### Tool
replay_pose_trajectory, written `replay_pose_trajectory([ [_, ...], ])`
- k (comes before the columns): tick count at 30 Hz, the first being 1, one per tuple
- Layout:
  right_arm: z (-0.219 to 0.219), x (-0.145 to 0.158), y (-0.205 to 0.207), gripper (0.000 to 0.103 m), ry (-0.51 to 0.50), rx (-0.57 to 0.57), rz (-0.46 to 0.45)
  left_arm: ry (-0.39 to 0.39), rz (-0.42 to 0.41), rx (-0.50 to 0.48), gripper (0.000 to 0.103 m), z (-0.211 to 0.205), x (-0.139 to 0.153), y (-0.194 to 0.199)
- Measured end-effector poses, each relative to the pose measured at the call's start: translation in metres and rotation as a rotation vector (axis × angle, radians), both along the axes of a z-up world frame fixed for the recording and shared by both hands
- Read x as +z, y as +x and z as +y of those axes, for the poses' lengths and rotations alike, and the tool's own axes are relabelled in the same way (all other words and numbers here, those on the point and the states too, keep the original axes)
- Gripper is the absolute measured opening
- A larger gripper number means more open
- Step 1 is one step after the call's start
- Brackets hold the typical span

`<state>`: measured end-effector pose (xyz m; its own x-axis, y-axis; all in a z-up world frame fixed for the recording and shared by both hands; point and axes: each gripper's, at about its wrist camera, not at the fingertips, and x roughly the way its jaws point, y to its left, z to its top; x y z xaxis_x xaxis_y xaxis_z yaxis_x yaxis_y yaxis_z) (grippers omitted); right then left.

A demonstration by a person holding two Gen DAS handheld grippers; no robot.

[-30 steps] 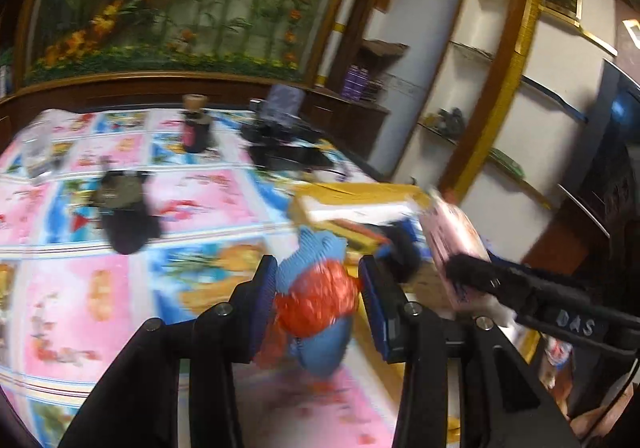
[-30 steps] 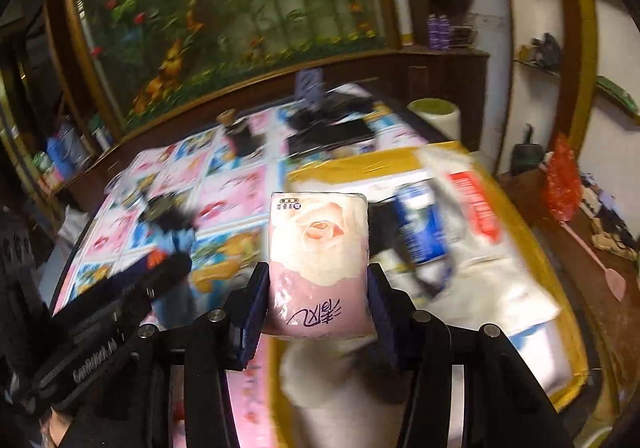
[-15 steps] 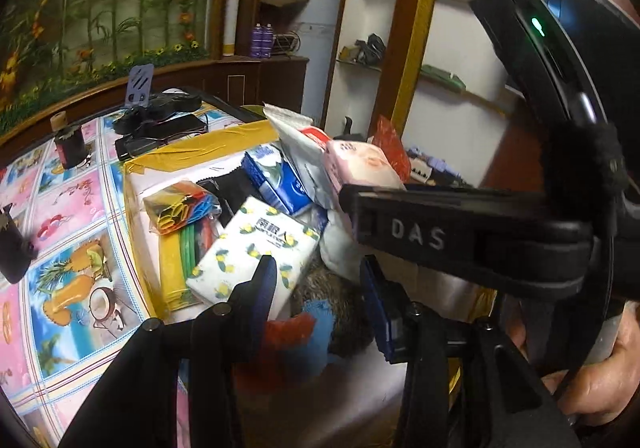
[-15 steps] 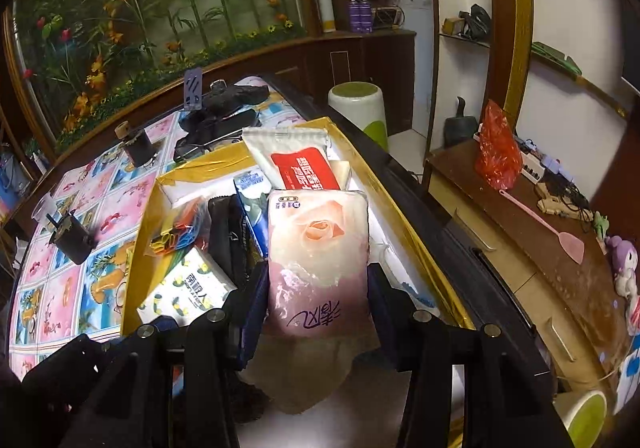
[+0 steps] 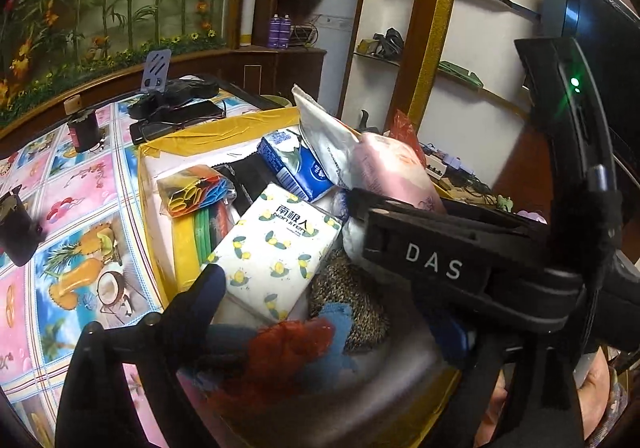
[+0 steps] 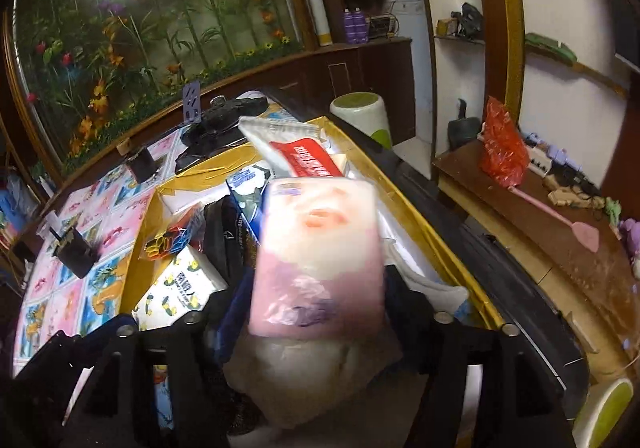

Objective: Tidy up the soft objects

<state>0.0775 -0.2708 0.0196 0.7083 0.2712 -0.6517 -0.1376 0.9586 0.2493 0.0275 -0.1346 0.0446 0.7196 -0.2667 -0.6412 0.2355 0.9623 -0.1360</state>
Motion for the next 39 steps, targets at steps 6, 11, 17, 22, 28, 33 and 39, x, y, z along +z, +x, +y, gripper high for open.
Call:
replay_pose_trajectory([
  [6,-0.001,0.002,0.0,0.089,0.025,0.0,-0.013,0.013,0.011,0.012,0.097,0.0,-0.001,0.0],
  [11,-0.002,0.004,-0.002,0.09,0.047,-0.009,-0.033,-0.003,-0.004,0.009,0.097,0.001,0.0,-0.002],
  [17,-0.007,0.011,-0.018,0.09,0.057,-0.057,-0.076,-0.052,-0.038,0.01,0.097,0.006,0.007,-0.011],
  [22,-0.015,0.039,-0.049,0.093,0.011,-0.102,-0.155,-0.102,-0.038,0.019,0.098,0.015,0.01,-0.016],
  [28,-0.03,0.063,-0.08,0.1,0.018,-0.153,-0.211,-0.081,-0.057,0.046,0.099,0.022,0.015,-0.018],
  [33,-0.034,0.062,-0.096,0.1,0.032,-0.164,-0.21,-0.024,-0.104,0.056,0.103,0.022,0.023,-0.026],
  [39,-0.027,0.064,-0.108,0.1,0.019,-0.135,-0.203,0.041,-0.113,0.085,0.103,0.021,0.029,-0.029],
])
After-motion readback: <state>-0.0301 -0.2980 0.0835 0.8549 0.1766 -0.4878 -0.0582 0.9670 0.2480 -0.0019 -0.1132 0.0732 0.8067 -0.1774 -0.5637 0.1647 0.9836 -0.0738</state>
